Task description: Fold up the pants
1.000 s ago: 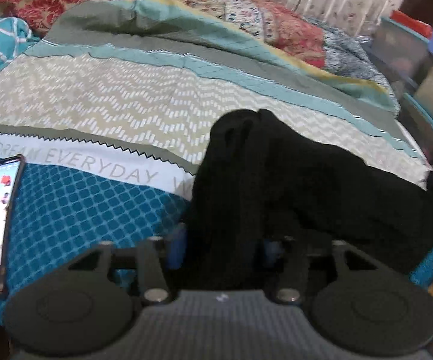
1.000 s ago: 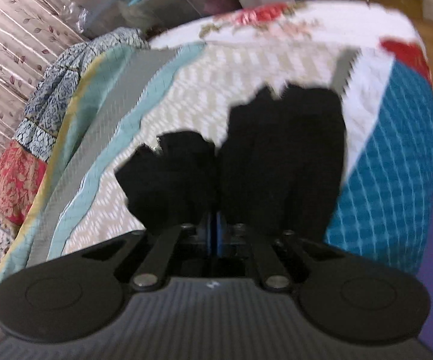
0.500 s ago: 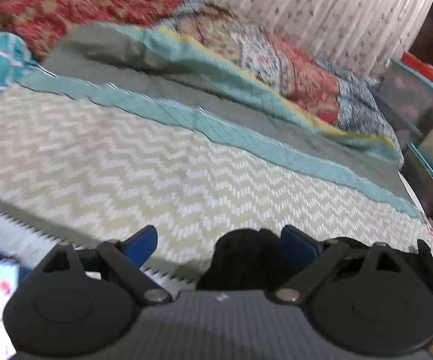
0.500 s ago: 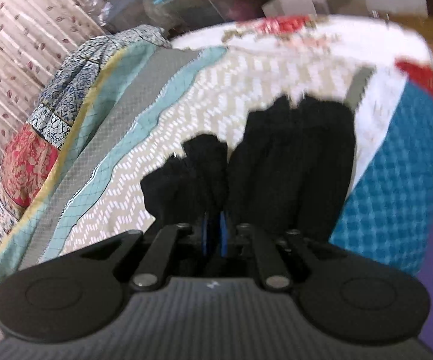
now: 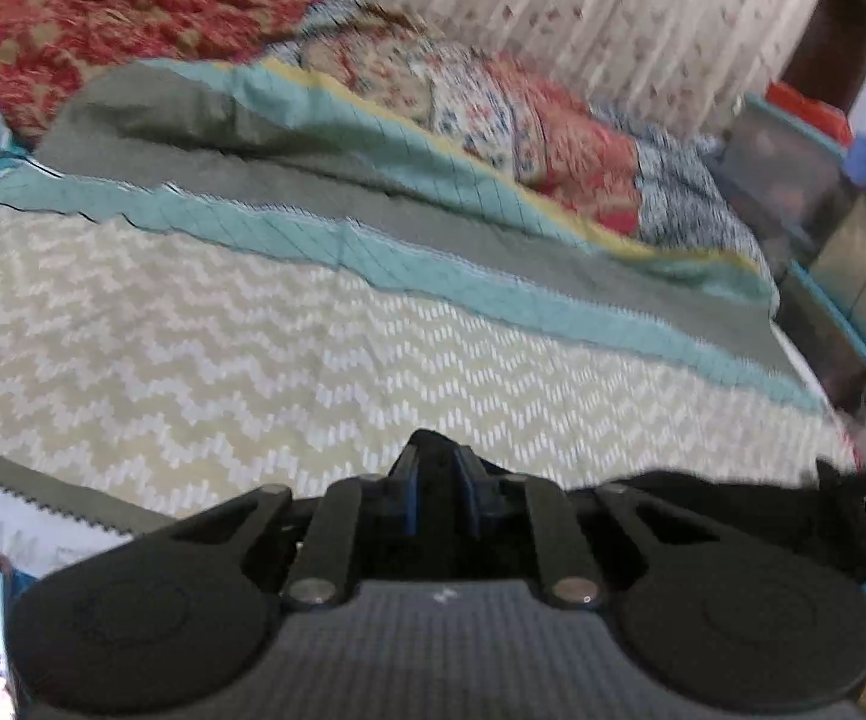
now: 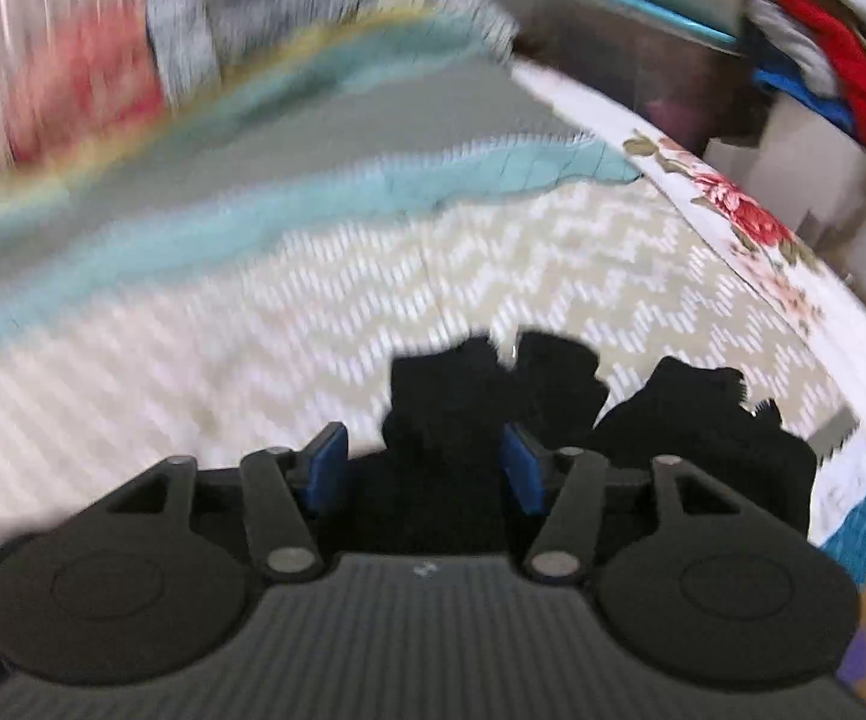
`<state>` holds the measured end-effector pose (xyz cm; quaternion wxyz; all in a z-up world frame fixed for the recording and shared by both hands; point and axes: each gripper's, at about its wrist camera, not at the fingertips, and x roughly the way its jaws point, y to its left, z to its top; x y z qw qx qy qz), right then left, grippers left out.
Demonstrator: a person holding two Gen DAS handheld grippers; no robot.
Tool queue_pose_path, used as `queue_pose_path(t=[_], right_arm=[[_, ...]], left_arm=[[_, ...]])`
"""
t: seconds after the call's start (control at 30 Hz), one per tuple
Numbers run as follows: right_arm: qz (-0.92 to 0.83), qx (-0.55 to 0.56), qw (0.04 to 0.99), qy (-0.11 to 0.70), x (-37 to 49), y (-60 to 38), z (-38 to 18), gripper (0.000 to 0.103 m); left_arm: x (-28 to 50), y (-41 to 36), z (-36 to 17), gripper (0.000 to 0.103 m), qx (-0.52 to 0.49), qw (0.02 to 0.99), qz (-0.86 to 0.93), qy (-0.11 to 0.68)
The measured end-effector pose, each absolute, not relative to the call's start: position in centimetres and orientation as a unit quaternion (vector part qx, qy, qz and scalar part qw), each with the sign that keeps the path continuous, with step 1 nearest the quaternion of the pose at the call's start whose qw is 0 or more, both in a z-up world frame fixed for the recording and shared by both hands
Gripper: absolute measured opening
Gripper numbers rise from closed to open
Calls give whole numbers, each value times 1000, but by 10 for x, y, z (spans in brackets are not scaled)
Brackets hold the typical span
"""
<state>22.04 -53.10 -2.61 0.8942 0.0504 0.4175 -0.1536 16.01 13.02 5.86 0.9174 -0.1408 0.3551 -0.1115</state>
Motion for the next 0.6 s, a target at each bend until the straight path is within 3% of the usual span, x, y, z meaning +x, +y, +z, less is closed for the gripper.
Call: queue_pose_path(t=[0.03, 0.1, 0.27, 0.3, 0.43, 0.5, 0.53, 0.6], right_arm=[[-169, 23, 887, 429, 228, -530, -37, 8], [-191, 60, 890, 410, 228, -547, -35, 7], [-174, 287, 910, 245, 208, -609, 32, 7], [-169, 299, 911, 229, 216, -613, 43, 7], [-186, 258, 924, 210, 281, -595, 71, 7], [-179, 266, 924, 210, 317, -585, 65, 12], [-177, 263, 921, 225, 332, -579, 59, 23], [-210, 234, 910, 272, 352, -565, 45, 36]], left_arm=[[156, 136, 62, 12, -149, 921, -103, 346], [150, 150, 67, 12, -172, 922, -89, 334], [153, 193, 67, 12, -281, 909, -66, 301], [158, 197, 67, 3, -296, 907, -61, 294], [181, 210, 66, 2, -309, 921, 22, 237], [197, 215, 57, 2, -329, 910, 38, 250], [202, 214, 53, 2, -336, 904, 42, 263], [203, 208, 50, 3, -323, 905, 29, 276]])
